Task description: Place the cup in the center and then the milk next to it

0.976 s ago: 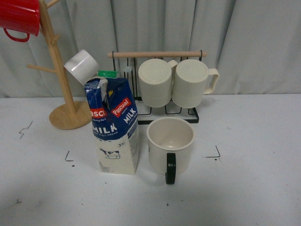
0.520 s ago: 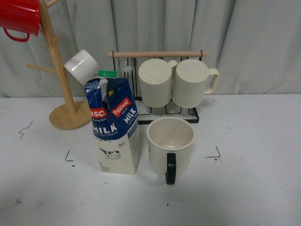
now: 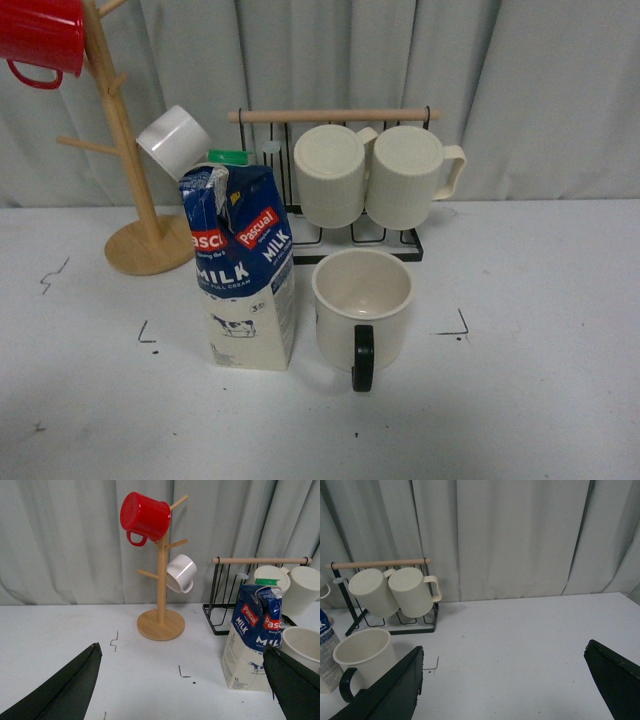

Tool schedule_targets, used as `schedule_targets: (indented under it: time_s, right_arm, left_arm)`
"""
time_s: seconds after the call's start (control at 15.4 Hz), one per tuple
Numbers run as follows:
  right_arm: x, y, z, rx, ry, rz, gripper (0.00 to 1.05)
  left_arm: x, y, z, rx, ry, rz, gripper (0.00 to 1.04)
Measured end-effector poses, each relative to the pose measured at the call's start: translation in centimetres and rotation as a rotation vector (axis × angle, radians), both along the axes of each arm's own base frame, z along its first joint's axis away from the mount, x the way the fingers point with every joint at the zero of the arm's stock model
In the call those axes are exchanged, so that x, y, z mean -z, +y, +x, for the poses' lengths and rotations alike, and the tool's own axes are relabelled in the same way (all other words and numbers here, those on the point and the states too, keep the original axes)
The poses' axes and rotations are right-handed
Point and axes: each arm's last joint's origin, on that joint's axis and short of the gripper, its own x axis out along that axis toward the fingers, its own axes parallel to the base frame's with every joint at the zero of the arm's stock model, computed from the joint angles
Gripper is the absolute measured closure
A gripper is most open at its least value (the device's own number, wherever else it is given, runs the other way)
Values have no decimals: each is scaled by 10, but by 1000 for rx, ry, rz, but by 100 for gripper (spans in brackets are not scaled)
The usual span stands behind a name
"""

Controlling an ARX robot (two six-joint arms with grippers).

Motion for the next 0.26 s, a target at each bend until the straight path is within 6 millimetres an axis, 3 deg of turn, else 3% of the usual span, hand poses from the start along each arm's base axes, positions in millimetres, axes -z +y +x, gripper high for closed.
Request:
schedule_targets:
  time_s: [0.26]
  right_arm:
    - [0,0,0,0,0,0,6]
  left_arm:
    - [0,0,0,0,0,0,7]
